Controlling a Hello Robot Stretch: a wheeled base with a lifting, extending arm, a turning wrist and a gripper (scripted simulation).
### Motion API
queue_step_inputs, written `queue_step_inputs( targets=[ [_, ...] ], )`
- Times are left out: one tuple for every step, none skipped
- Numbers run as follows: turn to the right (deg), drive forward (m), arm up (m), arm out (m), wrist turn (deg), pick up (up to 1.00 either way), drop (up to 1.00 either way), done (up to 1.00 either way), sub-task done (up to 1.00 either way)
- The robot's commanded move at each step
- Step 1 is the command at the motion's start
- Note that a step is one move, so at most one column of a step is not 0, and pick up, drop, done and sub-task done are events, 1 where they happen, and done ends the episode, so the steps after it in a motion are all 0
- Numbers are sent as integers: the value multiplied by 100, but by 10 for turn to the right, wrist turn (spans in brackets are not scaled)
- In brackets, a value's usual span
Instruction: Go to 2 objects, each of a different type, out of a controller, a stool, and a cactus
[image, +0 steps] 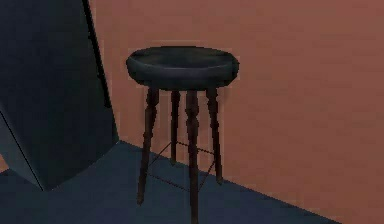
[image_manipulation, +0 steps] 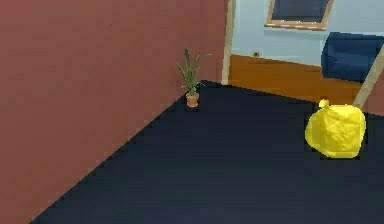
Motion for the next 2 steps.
queue_step_inputs(
  targets=[
    [0,0,0,0,0,0,0,0,100],
    [450,0,0,0,0,0,0,0,0]
  ],
)
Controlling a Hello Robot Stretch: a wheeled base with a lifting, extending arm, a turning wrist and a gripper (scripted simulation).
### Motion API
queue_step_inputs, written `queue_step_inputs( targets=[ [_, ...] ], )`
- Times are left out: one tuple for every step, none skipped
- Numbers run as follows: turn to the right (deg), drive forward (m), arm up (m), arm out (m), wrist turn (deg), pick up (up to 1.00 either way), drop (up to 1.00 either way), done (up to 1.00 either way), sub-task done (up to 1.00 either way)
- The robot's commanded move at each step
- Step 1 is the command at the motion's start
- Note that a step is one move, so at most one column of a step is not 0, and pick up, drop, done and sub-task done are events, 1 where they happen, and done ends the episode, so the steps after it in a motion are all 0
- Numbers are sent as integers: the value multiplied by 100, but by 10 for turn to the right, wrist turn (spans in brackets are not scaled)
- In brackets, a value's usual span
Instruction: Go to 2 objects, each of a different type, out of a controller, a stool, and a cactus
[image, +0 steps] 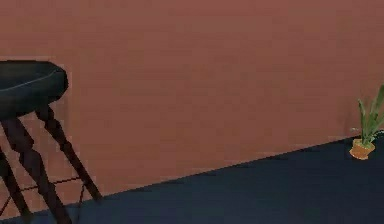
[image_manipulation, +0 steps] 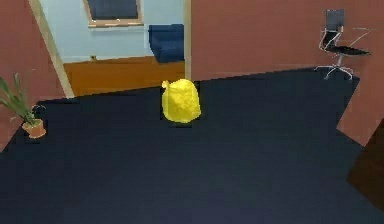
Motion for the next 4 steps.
queue_step_inputs(
  targets=[
    [450,0,0,0,0,0,0,0,0],
    [210,0,0,0,0,0,0,0,0],
    [0,100,0,0,0,0,0,0,0],
    [30,0,0,0,0,0,0,0,0]
  ],
)
